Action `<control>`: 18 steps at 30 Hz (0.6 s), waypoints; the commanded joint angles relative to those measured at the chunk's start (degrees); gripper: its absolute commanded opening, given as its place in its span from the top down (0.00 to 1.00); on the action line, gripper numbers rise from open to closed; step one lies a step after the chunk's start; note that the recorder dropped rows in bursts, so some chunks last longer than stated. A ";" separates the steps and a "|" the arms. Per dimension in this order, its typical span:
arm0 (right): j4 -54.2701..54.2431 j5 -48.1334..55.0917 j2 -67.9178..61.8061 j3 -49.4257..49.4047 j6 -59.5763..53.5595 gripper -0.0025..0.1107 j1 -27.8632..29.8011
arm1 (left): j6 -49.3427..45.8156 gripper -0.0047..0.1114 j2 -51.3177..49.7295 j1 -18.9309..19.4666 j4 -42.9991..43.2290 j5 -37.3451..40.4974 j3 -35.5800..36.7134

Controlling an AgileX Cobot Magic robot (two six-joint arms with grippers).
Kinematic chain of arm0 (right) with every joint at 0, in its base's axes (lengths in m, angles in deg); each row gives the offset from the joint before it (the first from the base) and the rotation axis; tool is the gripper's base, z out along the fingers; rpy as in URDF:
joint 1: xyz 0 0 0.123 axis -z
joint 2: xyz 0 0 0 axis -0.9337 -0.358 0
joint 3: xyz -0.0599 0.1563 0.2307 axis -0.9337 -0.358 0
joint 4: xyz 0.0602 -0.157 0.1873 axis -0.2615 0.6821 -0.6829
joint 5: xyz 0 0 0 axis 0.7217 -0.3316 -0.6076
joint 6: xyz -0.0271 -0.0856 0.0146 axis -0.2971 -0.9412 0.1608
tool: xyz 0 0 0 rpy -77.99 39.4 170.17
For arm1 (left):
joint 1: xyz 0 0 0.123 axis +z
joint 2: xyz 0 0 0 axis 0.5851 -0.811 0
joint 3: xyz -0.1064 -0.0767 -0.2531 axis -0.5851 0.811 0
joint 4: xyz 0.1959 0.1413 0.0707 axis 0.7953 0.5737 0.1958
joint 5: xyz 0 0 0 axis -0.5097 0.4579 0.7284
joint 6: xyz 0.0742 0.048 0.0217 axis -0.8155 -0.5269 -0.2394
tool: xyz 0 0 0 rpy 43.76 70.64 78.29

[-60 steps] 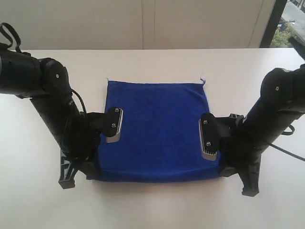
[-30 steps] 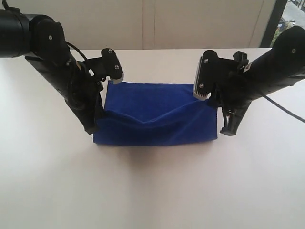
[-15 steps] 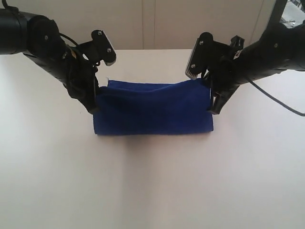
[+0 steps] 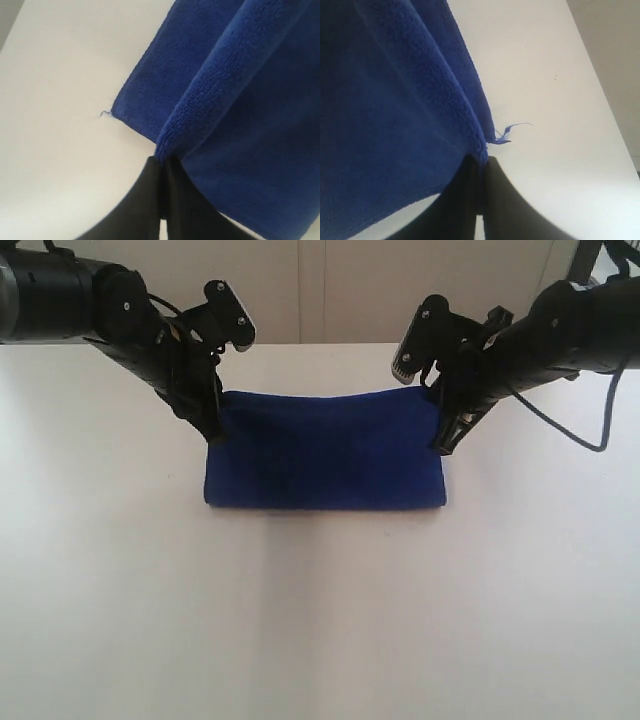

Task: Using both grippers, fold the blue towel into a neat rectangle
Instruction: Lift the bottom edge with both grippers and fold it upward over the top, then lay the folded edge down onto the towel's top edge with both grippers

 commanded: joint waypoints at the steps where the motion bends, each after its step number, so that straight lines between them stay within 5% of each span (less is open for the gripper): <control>1: -0.04 -2.43 -2.13 1.58 1.03 0.98 0.50 | 0.05 0.96 -2.78 0.18 -0.24 -0.52 -2.39; 18: -0.04 -8.13 -9.27 6.73 4.30 0.98 1.29 | 0.51 0.96 -10.44 1.91 -0.09 -4.42 -10.22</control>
